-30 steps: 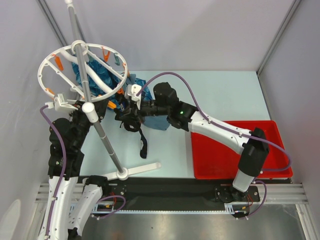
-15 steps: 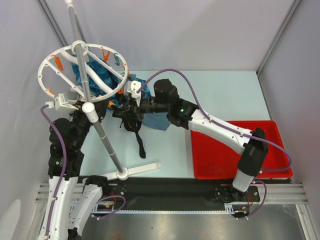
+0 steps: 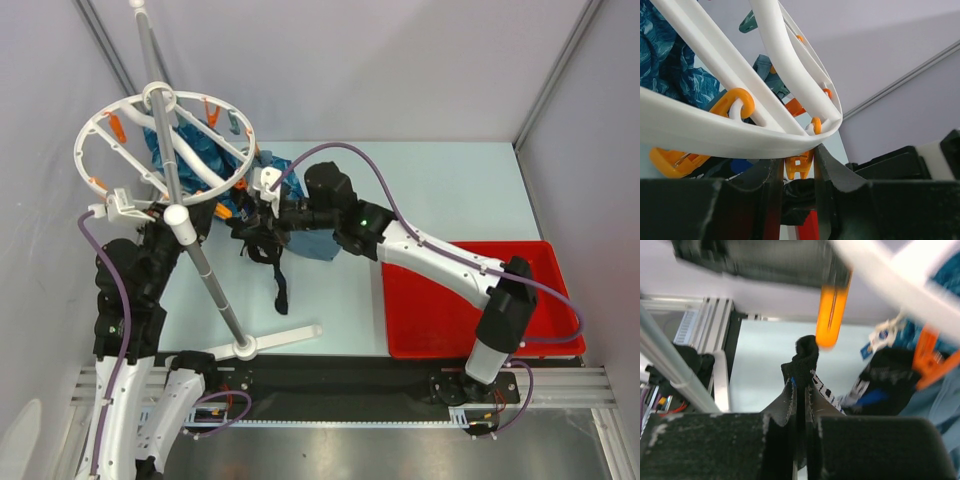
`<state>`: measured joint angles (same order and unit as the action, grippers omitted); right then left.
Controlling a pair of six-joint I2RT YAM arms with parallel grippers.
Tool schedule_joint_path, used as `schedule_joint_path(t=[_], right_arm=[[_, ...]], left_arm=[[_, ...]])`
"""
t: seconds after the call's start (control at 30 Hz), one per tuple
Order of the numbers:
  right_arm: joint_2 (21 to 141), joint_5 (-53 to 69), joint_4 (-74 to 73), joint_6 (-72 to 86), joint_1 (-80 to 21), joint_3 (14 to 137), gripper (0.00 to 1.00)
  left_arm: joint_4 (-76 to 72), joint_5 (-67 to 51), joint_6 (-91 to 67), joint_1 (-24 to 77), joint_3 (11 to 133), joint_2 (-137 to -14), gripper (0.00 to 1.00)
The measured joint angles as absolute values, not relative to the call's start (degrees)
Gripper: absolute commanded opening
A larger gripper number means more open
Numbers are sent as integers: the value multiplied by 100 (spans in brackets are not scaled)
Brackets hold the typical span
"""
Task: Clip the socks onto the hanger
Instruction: Clamp the sock onto the hanger.
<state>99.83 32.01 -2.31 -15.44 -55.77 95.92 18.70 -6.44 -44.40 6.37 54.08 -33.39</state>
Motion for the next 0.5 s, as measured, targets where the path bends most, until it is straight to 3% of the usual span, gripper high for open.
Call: schedule_joint_path(t=[0.17,0.5], right_arm=[[9767,3070,-384,-1378,-5498,9142,0],[9904,3111,-1083,-1201,-5424,9688,0]], left_arm=[[1763,-810,-4399,637,5406,-3323,0],[788,-1431,-4136,635,5004,-3336,0]])
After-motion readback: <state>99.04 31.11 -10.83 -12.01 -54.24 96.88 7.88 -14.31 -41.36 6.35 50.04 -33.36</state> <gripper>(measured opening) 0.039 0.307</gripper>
